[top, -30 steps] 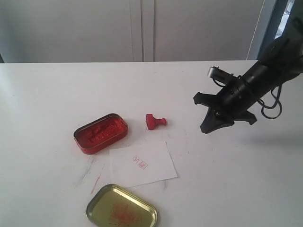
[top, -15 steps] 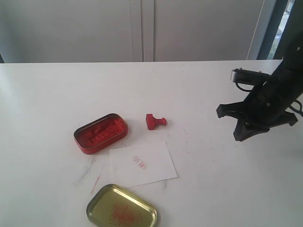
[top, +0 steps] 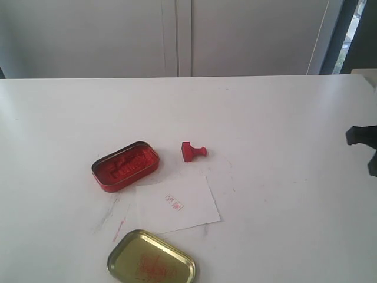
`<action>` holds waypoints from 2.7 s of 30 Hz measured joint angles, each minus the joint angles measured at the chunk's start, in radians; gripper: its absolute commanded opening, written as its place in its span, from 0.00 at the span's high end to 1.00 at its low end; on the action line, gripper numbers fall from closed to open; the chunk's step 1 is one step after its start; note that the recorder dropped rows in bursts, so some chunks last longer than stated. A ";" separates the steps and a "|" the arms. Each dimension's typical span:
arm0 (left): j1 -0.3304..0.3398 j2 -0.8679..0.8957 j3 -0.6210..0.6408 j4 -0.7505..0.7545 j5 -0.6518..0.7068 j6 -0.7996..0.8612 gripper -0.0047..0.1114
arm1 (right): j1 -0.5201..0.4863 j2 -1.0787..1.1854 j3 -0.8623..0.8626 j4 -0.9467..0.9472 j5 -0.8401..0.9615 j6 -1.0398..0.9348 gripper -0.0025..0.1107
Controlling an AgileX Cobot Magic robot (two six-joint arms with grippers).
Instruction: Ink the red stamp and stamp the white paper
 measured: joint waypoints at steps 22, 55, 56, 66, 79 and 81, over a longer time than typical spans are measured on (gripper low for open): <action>0.000 0.000 0.000 0.000 0.000 0.000 0.96 | -0.024 -0.511 0.204 -0.128 -0.228 0.024 0.98; 0.000 0.000 0.000 0.000 0.000 0.000 0.96 | -0.024 -0.744 0.217 -0.130 -0.241 0.024 0.98; 0.000 0.000 0.000 0.000 0.000 0.000 0.96 | -0.024 -0.784 0.217 -0.130 -0.241 0.024 0.98; 0.000 0.000 0.000 0.000 0.000 0.000 0.96 | -0.024 -1.072 0.217 -0.130 -0.241 0.024 0.98; 0.000 0.000 0.000 0.000 0.000 0.000 0.96 | -0.024 -1.174 0.286 -0.130 -0.257 0.024 0.98; 0.000 0.000 0.000 0.000 0.000 0.000 0.96 | -0.024 -1.190 0.308 -0.130 -0.257 0.024 0.98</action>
